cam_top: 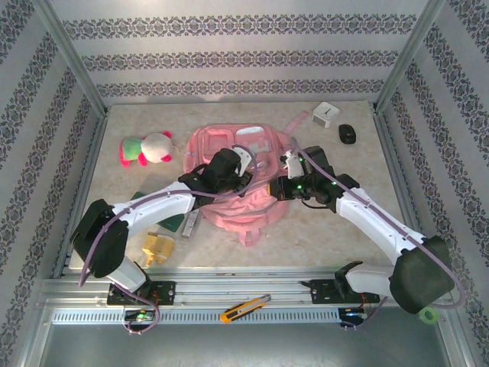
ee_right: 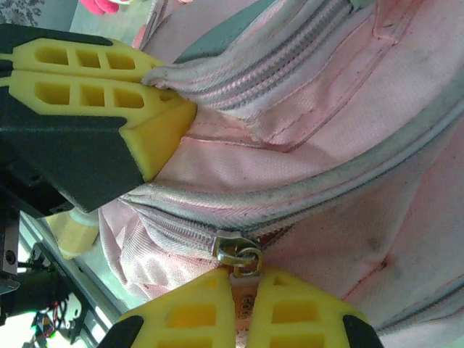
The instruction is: Pack the student bag
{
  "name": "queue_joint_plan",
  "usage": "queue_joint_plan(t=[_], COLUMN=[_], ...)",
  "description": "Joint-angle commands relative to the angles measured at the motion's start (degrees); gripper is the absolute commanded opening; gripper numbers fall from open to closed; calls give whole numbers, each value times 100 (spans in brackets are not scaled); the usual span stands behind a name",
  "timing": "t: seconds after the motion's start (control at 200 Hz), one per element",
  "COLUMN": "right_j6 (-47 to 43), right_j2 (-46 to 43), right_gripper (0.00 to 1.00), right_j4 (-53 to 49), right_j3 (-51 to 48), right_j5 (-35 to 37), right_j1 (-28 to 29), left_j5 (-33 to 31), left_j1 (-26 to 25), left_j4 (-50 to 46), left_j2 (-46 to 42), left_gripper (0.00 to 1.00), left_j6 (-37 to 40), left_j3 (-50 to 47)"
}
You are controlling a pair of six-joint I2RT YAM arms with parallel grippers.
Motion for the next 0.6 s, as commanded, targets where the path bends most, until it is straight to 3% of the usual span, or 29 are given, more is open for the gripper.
queue_joint_plan(t=[0.0, 0.075, 0.12, 0.19, 0.255, 0.45, 0.595], right_j6=[706, 737, 780, 977, 1282, 2605, 3230], right_j2=[-142, -95, -157, -347, -572, -1011, -804], right_gripper=[0, 3, 14, 41, 51, 55, 54], right_j4=[194, 147, 66, 6, 27, 478, 1281], right_j3=[-114, -97, -82, -99, -179, -616, -818], right_j5=[-1358, -1266, -1095, -894, -909, -1282, -1558], right_j1=[649, 760, 733, 527, 183, -964, -1038], left_j5=[-752, -510, -274, -44, 137, 1640, 2556], left_j1=[67, 61, 74, 76, 102, 499, 764], left_j4=[1048, 1210, 1307, 1421, 1513, 2466, 2798], left_j2=[242, 232, 177, 16, -141, -659, -830], left_gripper=[0, 0, 0, 0, 0, 0, 0], left_j6=[-596, -362, -121, 348, 834, 1736, 2055], left_j3=[394, 348, 273, 81, -126, -948, -1178])
